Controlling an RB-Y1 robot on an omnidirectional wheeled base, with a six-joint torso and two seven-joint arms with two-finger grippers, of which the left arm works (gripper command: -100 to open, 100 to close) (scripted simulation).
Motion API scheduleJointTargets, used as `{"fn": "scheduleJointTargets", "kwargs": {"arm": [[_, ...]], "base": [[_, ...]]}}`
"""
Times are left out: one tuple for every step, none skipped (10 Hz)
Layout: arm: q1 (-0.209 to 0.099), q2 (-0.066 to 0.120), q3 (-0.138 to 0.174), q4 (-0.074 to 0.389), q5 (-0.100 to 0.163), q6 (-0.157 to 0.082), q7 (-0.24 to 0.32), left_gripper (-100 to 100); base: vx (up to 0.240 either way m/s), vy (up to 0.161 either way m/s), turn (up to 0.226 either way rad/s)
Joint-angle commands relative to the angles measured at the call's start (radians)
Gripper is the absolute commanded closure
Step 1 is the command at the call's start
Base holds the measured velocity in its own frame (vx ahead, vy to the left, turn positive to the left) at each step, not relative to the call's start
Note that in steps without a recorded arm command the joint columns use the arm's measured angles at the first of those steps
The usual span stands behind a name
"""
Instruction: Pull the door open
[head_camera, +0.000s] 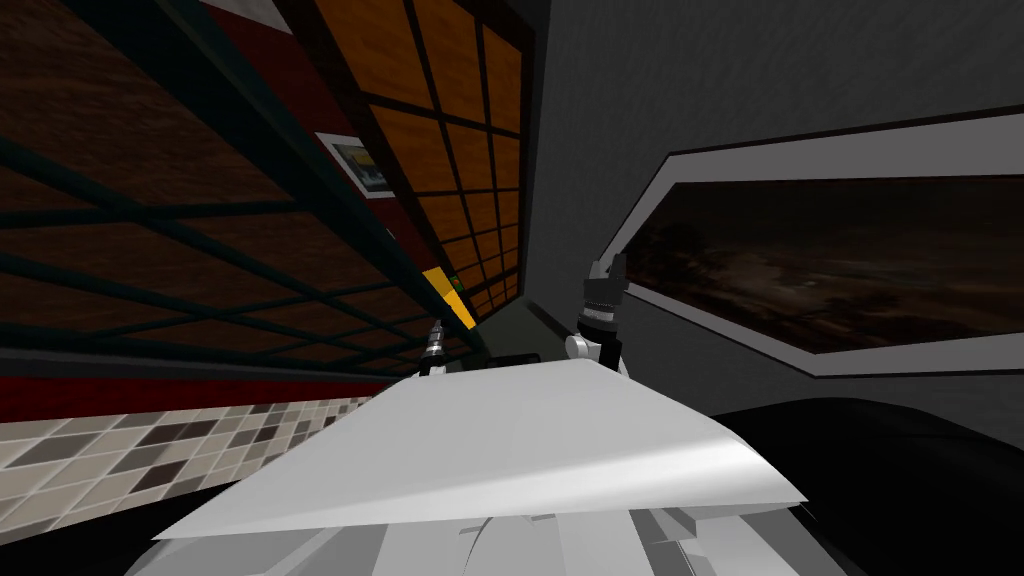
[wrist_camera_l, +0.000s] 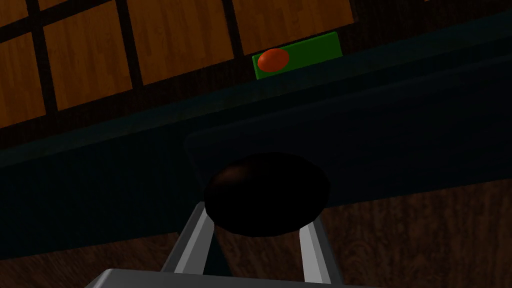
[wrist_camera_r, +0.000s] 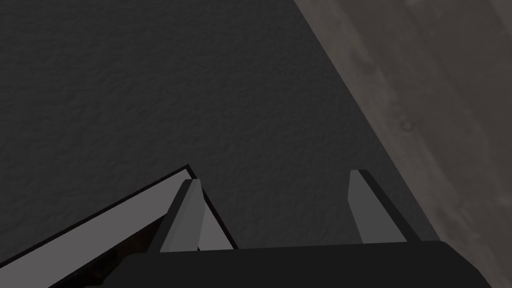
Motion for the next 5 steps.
{"fn": "scheduleJointTargets", "kwargs": {"arm": [[-0.007,-0.003,-0.015,0.007,0.028,-0.003,0.05,100],[-0.007,-0.003,-0.015,0.007,0.028,-0.003,0.067,100],[-0.01,-0.002,-0.022,0.008,0.049,-0.001,0.101,100],[-0.01,-0.002,-0.022,0.008,0.049,-0.001,0.109,100],[-0.012,-0.002,-0.028,0.009,0.07,0.001,0.148,100]], "base": [[-0.085,0.036,-0.131],[-0.068,0.023,-0.058],[-0.062,0.02,-0.089],[-0.048,0.018,-0.054],[-0.058,0.017,-0.077]]}}
